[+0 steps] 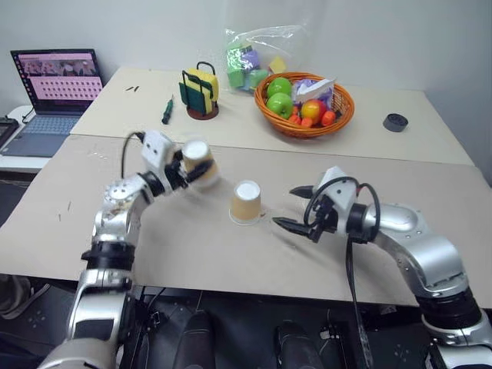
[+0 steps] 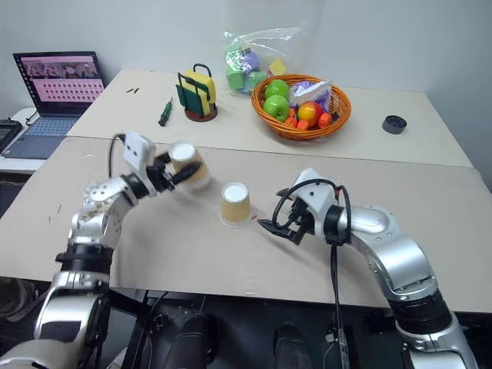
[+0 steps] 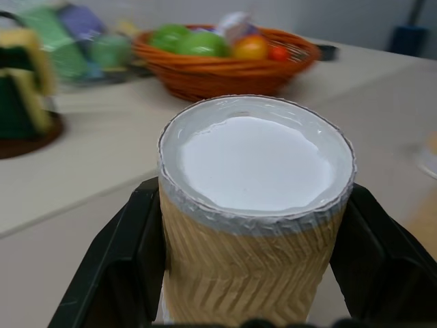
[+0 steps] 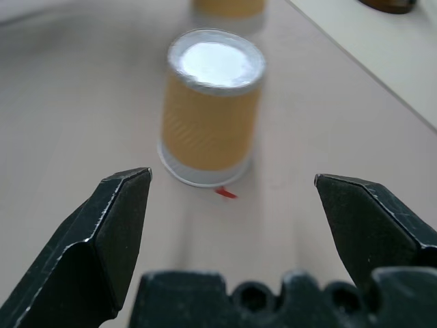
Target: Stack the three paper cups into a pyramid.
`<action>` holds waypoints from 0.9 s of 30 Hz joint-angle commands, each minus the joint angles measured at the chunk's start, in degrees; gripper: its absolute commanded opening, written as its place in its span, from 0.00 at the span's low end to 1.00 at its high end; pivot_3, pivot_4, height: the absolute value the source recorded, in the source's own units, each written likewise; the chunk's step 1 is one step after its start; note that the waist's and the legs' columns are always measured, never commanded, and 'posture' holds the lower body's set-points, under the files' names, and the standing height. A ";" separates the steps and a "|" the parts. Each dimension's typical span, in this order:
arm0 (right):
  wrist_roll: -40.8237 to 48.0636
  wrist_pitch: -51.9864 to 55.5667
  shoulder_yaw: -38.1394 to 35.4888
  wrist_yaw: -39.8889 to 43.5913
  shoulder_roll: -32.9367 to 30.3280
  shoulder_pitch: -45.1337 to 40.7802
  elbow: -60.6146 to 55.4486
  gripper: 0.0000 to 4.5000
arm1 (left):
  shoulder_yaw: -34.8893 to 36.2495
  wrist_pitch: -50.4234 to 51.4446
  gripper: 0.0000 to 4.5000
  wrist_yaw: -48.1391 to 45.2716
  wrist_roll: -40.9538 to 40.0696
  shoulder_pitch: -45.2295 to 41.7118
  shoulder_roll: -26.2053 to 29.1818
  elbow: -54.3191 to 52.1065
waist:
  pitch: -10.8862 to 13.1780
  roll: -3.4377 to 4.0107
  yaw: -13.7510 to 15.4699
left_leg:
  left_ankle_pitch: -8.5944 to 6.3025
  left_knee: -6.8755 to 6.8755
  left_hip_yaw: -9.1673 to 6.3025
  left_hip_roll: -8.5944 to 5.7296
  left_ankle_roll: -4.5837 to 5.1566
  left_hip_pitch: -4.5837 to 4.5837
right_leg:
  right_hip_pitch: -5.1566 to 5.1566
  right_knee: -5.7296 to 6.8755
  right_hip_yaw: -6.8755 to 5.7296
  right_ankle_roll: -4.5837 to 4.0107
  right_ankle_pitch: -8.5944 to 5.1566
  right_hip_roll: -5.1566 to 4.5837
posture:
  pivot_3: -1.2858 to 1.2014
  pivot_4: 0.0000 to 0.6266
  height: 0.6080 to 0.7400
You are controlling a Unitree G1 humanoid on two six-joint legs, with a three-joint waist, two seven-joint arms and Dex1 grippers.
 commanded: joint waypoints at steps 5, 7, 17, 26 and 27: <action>0.51 -0.58 -3.37 -0.08 -1.48 0.63 -1.31 1.00 | -3.36 5.23 0.62 -4.78 -1.48 1.32 1.94 -7.01 | 0.00 0.00 0.00 | 0.00 0.00 0.00 0.00 0.00 0.05 | 0.05 -0.04 0.01 -0.18 -0.11 -0.01 | 0.52 0.24 0.40; 0.71 -0.19 -3.83 -0.47 -1.45 0.84 -1.91 1.00 | -4.90 4.79 0.62 -5.33 -0.20 0.95 1.83 -6.03 | 0.00 0.00 0.10 | 0.00 0.00 0.00 -0.01 0.02 0.00 | 0.04 -0.06 0.01 -0.01 -0.04 -0.01 | 0.52 0.24 0.40; 0.93 0.45 -5.32 -1.06 -2.19 1.77 -2.95 1.00 | -7.45 4.07 0.99 -7.36 1.67 0.24 2.06 -4.63 | 0.00 0.01 0.04 | -0.01 0.01 -0.01 -0.02 0.04 0.04 | 0.06 -0.05 0.02 -0.05 -0.07 -0.01 | 0.52 0.24 0.40; 1.38 -0.06 -5.09 -0.92 -2.34 1.40 -1.87 1.00 | -4.77 6.70 1.00 -9.39 -0.90 0.69 6.51 -11.16 | 0.00 0.00 0.00 | -0.01 0.01 -0.01 -0.01 0.04 0.02 | 0.05 -0.05 0.02 -0.02 -0.05 -0.01 | 0.52 0.24 0.40; 1.45 -0.12 -5.10 -0.89 -2.41 1.39 -1.78 1.00 | -4.51 7.21 1.00 -9.61 -1.33 0.84 7.21 -12.21 | 0.00 0.01 -0.02 | -0.01 0.01 -0.01 -0.01 0.04 0.01 | 0.04 -0.05 0.02 -0.02 -0.05 -0.01 | 0.52 0.24 0.40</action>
